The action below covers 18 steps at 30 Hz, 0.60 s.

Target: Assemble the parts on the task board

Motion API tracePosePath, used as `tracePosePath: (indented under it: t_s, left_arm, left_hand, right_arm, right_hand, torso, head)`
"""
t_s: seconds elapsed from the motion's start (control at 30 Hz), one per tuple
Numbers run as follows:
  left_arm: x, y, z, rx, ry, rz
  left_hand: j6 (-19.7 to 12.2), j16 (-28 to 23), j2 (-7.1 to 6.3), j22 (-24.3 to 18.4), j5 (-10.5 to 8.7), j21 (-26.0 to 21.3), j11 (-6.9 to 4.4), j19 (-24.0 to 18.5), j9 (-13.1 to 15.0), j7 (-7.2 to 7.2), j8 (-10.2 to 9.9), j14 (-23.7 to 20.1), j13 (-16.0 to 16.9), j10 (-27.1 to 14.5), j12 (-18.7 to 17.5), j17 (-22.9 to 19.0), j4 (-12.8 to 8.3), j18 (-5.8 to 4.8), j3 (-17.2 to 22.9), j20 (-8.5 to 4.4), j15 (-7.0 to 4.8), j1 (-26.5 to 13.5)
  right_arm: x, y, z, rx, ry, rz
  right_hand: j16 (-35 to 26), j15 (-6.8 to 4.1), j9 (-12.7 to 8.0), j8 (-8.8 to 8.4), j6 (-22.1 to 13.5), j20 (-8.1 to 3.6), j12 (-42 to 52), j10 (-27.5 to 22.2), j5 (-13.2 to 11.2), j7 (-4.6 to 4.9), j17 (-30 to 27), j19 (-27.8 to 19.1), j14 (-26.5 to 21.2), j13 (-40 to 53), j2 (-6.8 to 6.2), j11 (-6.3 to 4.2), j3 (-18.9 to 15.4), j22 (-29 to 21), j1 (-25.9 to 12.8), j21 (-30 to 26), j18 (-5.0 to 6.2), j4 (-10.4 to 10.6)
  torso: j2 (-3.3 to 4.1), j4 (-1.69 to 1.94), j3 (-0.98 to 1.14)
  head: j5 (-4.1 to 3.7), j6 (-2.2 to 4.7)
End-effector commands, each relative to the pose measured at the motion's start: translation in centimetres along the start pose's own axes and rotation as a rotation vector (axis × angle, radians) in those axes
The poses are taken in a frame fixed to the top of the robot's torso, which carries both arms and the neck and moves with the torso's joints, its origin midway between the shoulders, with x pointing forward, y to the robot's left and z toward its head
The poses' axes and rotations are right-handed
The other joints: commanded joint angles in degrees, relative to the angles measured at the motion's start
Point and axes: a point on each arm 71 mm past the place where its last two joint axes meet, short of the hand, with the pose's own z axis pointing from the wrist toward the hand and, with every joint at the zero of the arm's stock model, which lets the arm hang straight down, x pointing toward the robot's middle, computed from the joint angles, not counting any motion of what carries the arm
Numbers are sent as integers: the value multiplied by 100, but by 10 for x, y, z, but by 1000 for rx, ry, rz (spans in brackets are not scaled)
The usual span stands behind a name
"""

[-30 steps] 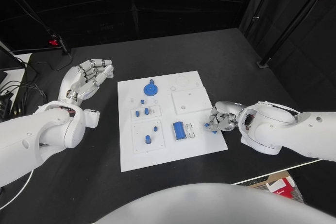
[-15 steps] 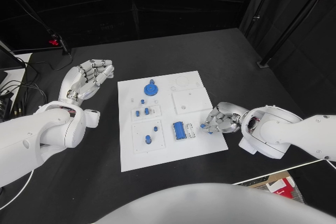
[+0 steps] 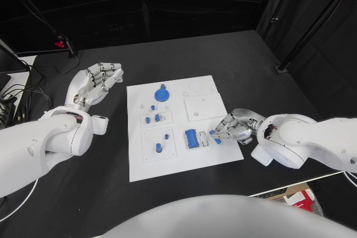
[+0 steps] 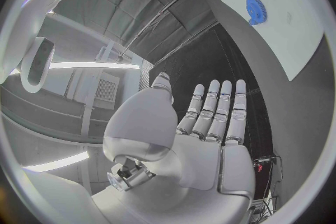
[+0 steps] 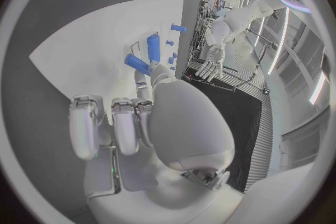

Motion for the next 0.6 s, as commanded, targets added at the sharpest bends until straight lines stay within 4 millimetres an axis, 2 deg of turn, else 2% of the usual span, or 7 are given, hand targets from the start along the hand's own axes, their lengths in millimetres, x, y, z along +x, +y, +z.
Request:
tracePosePath:
  t_s: [0.03,0.23,0.6]
  left_arm:
    - [1,-1,1,5,6,-5]
    - [3,-2,2,6,10,-8]
    - [4,-2,2,6,11,-9]
  left_hand:
    - [-41,16,38,-4,39,17,17,40,-9,689,30,-37,-5,-38,21,-5,5,-19,-30,-3,-17,-8]
    - [-43,21,42,-8,41,17,17,40,-9,689,34,-38,-6,-40,27,-12,6,-19,-35,-3,-17,-2]
    - [-43,21,42,-8,41,17,17,40,-9,689,34,-38,-6,-40,27,-12,6,-19,-35,-3,-17,-2]
  right_arm:
    - [5,1,3,16,59,114]
    - [8,2,10,47,82,131]
    - [15,6,19,71,78,57]
  right_hand:
    - [14,-50,3,-48,249,-44,-21,606,57,-190,1509,470,597,1507,2,-31,-57,1426,-90,-19,-24,23]
    - [14,-58,-10,-139,285,-55,-21,606,151,-189,1509,460,597,1507,38,-32,-181,1420,-275,-36,-19,162]
    - [14,-60,-20,-223,319,-59,-21,606,159,-187,1509,445,597,1507,76,-31,-303,1410,-404,-62,-12,283]
  torso:
    - [4,2,-8]
    - [3,4,-4]
    - [6,-2,-3]
  head:
    - [1,1]
    - [25,1]
    - [69,1]
